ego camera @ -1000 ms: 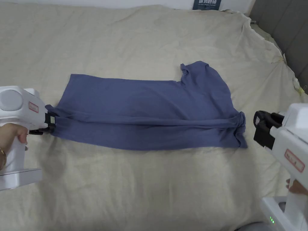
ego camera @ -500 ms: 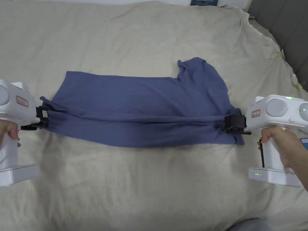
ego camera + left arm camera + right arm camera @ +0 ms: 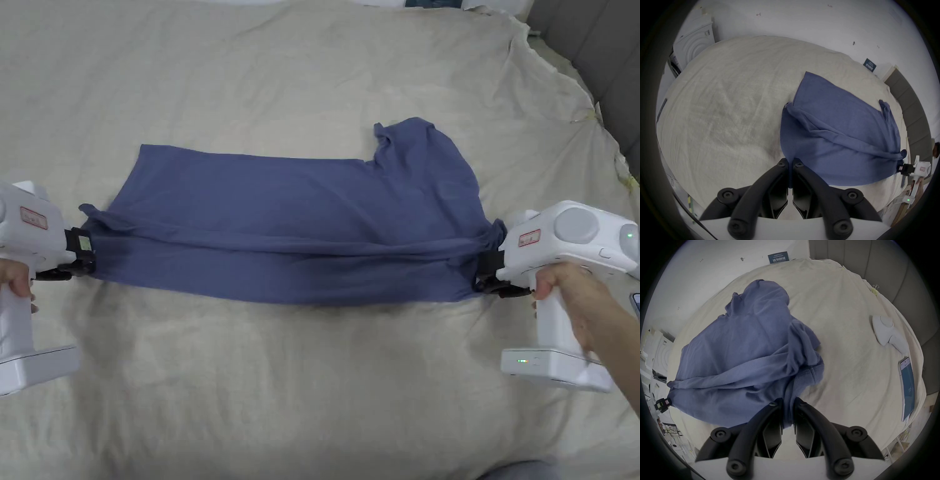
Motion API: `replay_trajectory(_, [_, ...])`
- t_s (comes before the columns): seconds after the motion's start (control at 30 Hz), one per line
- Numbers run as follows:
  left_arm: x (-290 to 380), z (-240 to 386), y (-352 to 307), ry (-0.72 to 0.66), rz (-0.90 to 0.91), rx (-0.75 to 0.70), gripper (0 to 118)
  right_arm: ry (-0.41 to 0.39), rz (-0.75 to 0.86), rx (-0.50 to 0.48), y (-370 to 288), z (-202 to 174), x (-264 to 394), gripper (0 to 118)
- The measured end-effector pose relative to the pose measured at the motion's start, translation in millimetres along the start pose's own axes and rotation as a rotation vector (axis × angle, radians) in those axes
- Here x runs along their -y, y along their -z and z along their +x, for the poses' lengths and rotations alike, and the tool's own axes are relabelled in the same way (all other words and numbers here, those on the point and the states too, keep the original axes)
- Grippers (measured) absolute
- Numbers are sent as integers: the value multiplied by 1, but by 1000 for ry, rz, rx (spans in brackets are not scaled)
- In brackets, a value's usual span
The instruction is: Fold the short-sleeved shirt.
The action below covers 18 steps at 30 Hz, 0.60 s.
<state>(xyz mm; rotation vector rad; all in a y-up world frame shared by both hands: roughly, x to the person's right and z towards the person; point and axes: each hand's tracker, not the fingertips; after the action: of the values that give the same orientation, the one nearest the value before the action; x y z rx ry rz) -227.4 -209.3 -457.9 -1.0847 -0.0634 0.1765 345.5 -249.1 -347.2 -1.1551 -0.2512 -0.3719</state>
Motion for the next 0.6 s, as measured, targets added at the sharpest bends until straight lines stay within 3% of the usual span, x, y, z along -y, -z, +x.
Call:
replay_trajectory(0.33, [35,-35,-70,-103,98,122,0,-94,93,-101,-92,13,12,10])
replay_trajectory(0.47, [78,-51,-85,-130,105,141,0,-102,89,-124,-100,26,45,10])
replay_trajectory(0.6, [123,-57,-73,-108,53,122,0,-82,54,-78,-81,39,85,10])
